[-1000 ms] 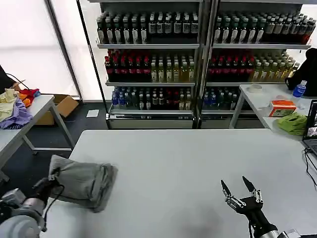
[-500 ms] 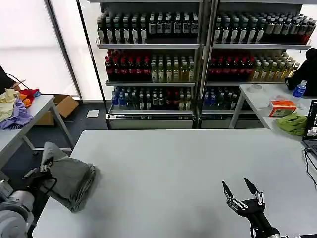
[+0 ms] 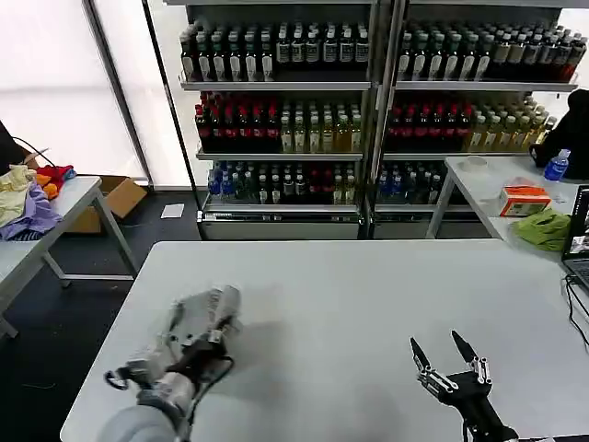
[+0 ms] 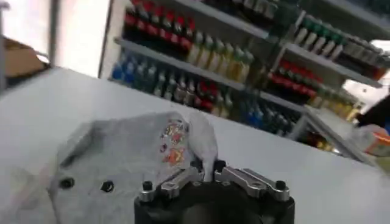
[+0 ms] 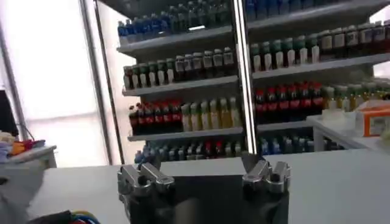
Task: Fold and organize the clothes.
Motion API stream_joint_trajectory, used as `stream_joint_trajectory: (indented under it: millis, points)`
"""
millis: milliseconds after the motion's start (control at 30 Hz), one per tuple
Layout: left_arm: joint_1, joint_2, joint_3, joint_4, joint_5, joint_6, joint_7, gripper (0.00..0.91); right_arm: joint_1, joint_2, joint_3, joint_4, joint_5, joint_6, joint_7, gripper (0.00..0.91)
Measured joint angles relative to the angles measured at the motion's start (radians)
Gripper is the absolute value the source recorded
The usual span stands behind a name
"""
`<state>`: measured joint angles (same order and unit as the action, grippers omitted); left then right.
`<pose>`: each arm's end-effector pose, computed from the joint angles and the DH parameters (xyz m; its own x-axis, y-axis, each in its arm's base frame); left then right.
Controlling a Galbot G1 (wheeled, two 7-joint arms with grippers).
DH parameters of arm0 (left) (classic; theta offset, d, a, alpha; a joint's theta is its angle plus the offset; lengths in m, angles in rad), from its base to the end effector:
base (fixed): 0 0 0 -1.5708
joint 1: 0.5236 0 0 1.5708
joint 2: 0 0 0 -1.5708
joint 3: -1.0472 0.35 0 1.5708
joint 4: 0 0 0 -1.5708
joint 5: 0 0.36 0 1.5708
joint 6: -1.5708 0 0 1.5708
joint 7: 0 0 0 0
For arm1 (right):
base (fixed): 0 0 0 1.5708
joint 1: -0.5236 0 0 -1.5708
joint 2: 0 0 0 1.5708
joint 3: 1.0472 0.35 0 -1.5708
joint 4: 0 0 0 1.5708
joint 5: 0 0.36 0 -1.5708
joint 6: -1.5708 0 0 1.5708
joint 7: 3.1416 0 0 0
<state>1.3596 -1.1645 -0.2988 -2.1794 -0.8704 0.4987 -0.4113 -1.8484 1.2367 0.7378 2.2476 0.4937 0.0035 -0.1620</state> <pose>0.2253 -0.0035 -0.2393 -0.8657 0.2647 0.4249 0.0911 0.9179 -0.3862 0.1204 -0.0972 -0.2652 -0.9752 -0.2081 0.0758 -0.1983 0.9728 0.1198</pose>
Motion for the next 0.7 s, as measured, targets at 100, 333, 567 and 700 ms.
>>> stream_joint_trajectory:
  millis: [100,333,567,700]
  points:
    - [-0.051,-0.049,0.082,0.069,0.015,0.000,0.000,0.907,0.001,-0.003,-0.008,0.004,-0.010,-0.022,0.014,0.907]
    - [-0.142,-0.117,0.181,0.161,0.030,0.013,0.044,0.907,0.035,-0.021,-0.054,0.010,0.034,-0.147,0.068,0.907]
    - [-0.168,-0.116,0.178,0.155,0.038,0.018,0.111,0.907,0.150,-0.040,-0.172,-0.033,0.115,-0.295,0.131,0.907]
    - [-0.165,-0.089,0.125,0.127,0.054,0.019,0.151,0.907,0.247,-0.036,-0.277,-0.078,0.144,-0.359,0.162,0.907]
